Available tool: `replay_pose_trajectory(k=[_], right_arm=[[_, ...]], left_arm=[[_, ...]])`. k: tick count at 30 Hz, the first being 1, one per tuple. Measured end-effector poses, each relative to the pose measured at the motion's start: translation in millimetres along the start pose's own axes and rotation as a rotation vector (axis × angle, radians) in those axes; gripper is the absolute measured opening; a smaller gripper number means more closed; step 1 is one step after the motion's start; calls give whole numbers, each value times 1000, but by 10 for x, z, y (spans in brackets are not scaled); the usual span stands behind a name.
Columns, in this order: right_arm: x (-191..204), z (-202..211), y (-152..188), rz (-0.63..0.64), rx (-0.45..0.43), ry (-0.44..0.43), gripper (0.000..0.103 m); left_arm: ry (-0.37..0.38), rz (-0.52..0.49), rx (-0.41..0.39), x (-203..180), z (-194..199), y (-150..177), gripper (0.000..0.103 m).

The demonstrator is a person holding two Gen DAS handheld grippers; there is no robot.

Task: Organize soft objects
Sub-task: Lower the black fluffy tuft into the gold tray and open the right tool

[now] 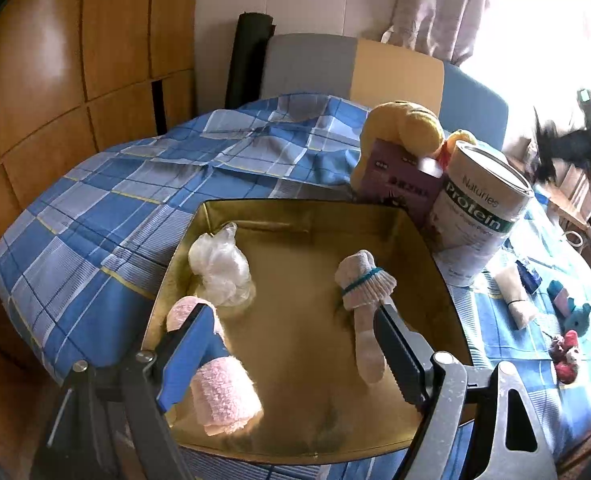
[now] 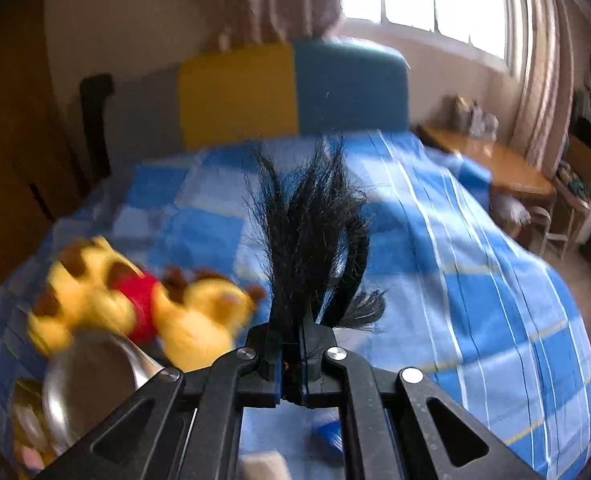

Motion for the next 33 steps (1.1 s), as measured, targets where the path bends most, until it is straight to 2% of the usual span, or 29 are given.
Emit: replay_pose_trajectory(k=[5, 10, 15, 21, 25, 29, 31, 32, 33], right_arm=[[663, 126, -327, 50, -68, -106, 4], [1443, 248, -228, 131, -61, -288, 4], [2129, 342, 283, 260, 22, -450, 4], [2686, 190, 1109, 316, 221, -619, 4], [2950, -41, 1626, 345, 335, -647, 4], [3185, -272, 1965, 347, 436, -672, 5], [3283, -394, 2094, 365, 467, -656, 7], [3313, -469, 2164, 368, 481, -639, 9], [3331, -548, 2232, 355, 505, -636, 18]], left_arm=[[1, 4, 5, 23, 8, 18, 83], [-6, 8, 9, 65, 18, 43, 83], [-30, 36, 13, 217, 16, 75, 83], [-64, 84, 11, 443, 40, 100, 83], [-91, 112, 17, 614, 53, 151, 83], [-110, 139, 34, 738, 27, 216, 83], [-111, 151, 42, 774, 10, 233, 83], [-113, 153, 43, 782, 6, 237, 83], [-115, 152, 42, 782, 6, 239, 83]])
Point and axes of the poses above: each gripper's, at about its wrist camera, not at the fingertips, and z roughly against the way its jaws point, x to its left, y to its underside, the point moved 7 cm from there along -z, roughly the way its jaws point, and after that the axes turned 5 degrees about -y, right-handed, at the moved point
